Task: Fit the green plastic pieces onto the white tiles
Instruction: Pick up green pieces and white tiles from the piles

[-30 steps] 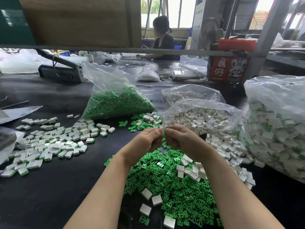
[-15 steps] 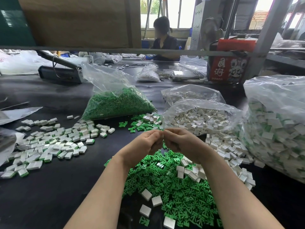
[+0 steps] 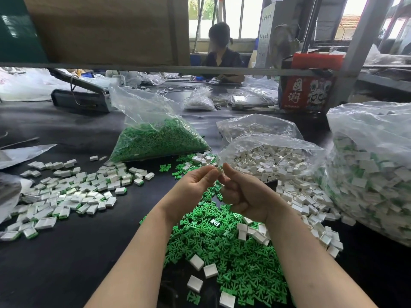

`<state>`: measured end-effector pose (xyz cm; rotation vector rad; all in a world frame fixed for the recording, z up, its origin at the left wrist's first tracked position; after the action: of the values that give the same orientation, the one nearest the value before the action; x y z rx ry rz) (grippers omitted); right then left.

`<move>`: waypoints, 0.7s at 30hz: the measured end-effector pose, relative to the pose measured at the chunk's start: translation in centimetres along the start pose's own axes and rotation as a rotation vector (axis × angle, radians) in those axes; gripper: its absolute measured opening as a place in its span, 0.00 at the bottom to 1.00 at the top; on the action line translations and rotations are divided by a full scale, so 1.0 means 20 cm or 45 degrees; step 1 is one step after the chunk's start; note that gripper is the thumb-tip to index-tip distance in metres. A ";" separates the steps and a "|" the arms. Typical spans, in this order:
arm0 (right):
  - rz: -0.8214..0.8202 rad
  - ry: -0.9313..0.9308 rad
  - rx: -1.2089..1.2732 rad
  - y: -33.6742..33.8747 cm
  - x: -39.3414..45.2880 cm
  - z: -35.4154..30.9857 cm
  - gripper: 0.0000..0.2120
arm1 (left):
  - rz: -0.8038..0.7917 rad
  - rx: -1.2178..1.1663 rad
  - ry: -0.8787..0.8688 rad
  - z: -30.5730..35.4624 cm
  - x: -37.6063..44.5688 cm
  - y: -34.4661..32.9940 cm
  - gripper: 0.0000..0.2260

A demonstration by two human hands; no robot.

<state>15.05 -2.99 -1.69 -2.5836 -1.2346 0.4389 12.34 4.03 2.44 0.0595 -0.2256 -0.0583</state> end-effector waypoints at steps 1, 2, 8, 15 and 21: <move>0.009 -0.013 0.006 0.01 0.00 0.01 0.16 | 0.014 -0.003 -0.010 0.01 0.00 0.01 0.10; 0.019 -0.025 0.007 0.02 0.00 0.01 0.17 | 0.033 -0.018 -0.020 0.01 0.00 0.02 0.10; -0.042 -0.075 -0.015 -0.01 0.01 0.04 0.28 | 0.139 0.087 -0.030 0.00 0.02 0.03 0.09; -0.060 0.022 0.062 -0.05 0.02 0.00 0.21 | 0.141 0.042 -0.031 0.01 0.02 0.02 0.08; -0.047 0.087 0.043 -0.05 0.02 -0.02 0.22 | 0.323 -0.003 -0.042 0.03 0.01 0.09 0.06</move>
<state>14.76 -2.16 -1.10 -2.5211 -1.2390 0.3582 12.58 5.68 3.12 0.0273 -0.2648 0.1935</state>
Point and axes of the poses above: each hand's wrist, its own x-axis towards the middle knuckle, its own y-axis out of the back of the hand, z = x × y, the point moved 10 cm from there along x, towards the middle knuckle, and after that the axes turned 2 degrees about -x, right-handed, at the moved point
